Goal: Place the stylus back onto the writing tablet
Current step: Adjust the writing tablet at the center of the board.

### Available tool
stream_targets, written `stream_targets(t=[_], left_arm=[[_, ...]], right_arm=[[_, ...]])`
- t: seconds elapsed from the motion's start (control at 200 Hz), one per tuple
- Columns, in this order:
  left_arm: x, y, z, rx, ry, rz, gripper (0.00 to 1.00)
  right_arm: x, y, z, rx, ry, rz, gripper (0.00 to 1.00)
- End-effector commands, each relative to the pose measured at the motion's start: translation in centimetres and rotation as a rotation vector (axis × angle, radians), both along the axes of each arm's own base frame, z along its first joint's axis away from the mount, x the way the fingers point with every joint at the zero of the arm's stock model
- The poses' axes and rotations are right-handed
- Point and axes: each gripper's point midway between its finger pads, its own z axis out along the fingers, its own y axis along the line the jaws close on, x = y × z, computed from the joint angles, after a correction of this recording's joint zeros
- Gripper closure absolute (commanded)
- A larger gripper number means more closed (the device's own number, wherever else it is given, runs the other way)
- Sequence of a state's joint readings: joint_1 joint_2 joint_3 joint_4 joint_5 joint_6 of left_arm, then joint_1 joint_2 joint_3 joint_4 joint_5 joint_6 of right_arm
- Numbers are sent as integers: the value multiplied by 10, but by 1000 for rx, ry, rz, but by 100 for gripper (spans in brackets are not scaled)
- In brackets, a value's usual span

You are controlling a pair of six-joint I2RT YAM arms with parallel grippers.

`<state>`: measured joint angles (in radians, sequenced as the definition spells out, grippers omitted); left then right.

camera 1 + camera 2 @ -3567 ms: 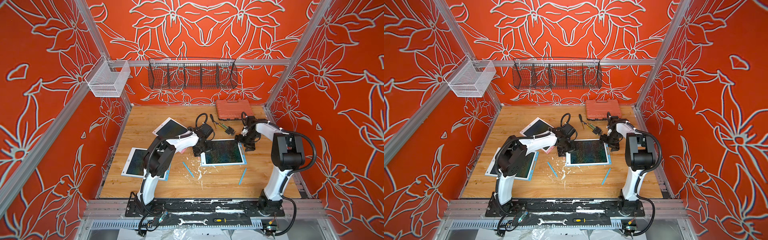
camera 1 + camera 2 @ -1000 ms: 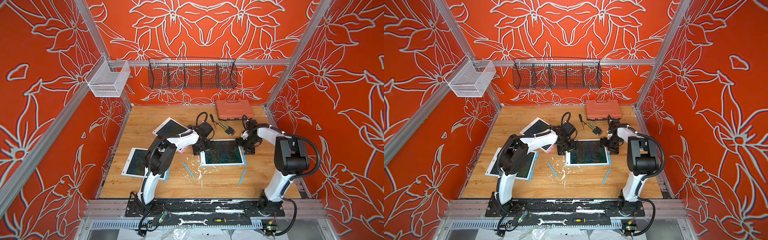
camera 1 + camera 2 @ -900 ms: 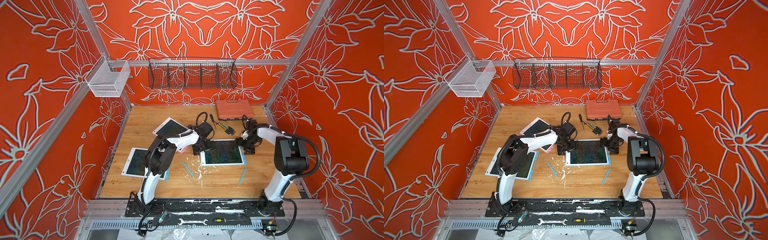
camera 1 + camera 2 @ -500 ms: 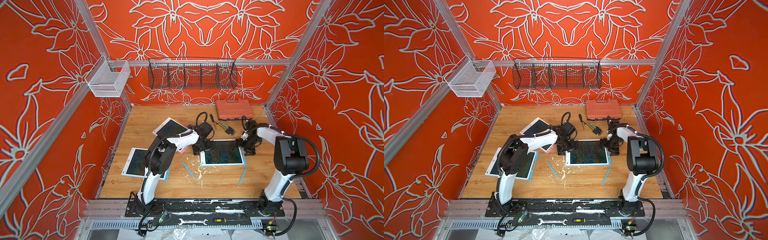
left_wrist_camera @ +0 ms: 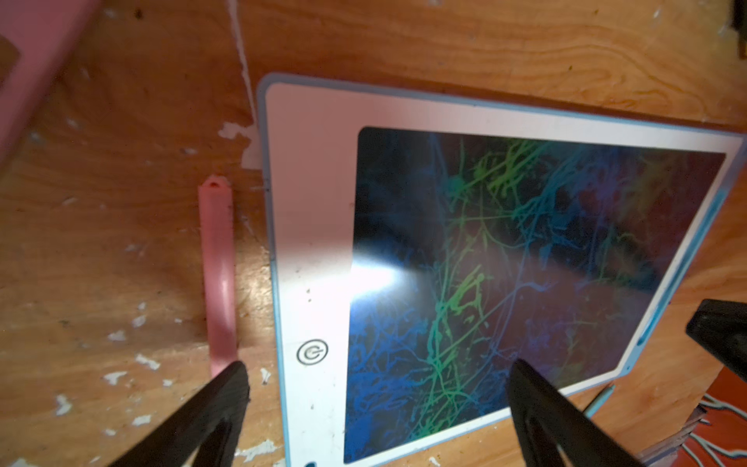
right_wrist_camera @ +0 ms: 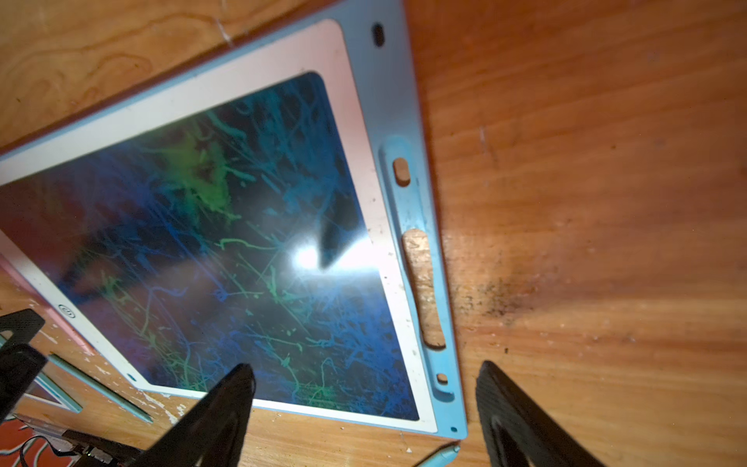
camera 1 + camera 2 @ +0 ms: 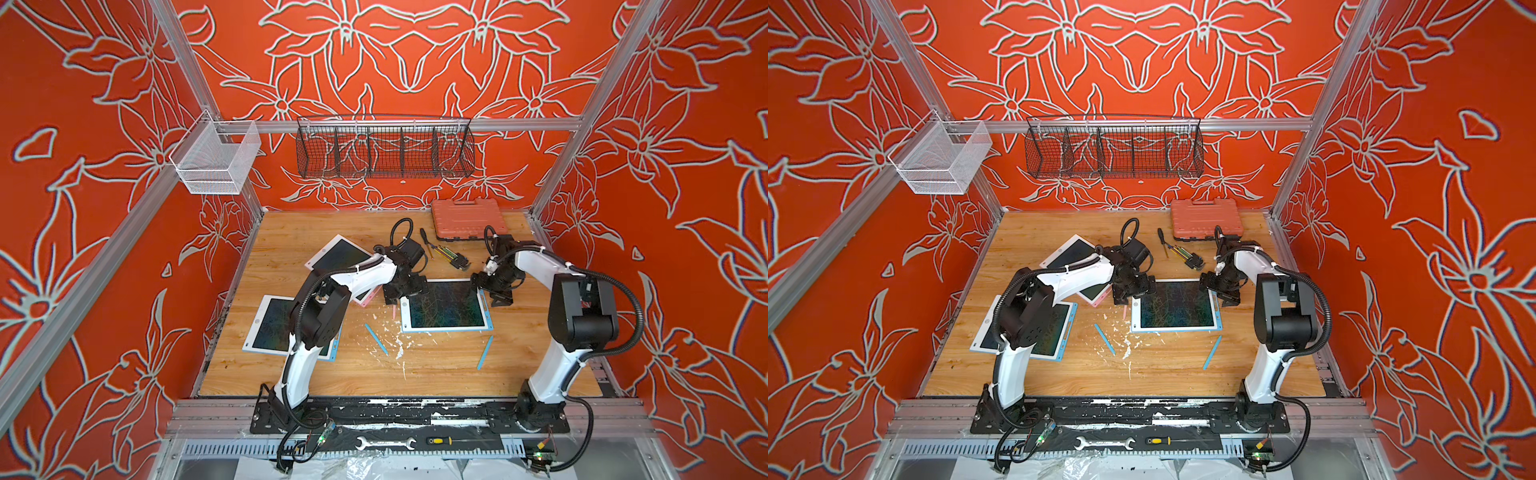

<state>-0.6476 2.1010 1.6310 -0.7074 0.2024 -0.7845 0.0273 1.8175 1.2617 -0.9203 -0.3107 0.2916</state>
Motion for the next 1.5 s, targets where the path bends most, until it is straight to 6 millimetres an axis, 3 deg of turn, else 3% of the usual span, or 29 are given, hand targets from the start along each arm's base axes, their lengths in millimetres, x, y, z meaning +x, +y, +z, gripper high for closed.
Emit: stream_targets(t=[0.0,0.295,0.57,0.726,0.921,1.201,1.341,1.496], left_arm=[[-1,6,23,11,-32,-7,3],[-2,1,76,5,-205,-89,3],[-2,-10,101,-27,-330,-185,3],[-4,-6,118,-33,-388,-213,3],[-18,-3,122,-71,-373,-249,3],[-41,35,123,-17,-328,-106,3],[-51,48,128,-9,-343,-92,3],[-66,45,136,-51,-330,-204,3]], right_arm=[[-1,-3,17,-21,-22,10,12],[-15,-3,30,-21,-34,-6,10],[-39,-3,41,-21,-17,-39,10],[-55,-1,45,-20,-8,-53,10],[-69,0,44,-21,-7,-59,10],[-90,3,49,-6,-51,-126,8],[-104,1,39,-23,-55,-157,8],[-119,4,28,-59,-43,-216,8]])
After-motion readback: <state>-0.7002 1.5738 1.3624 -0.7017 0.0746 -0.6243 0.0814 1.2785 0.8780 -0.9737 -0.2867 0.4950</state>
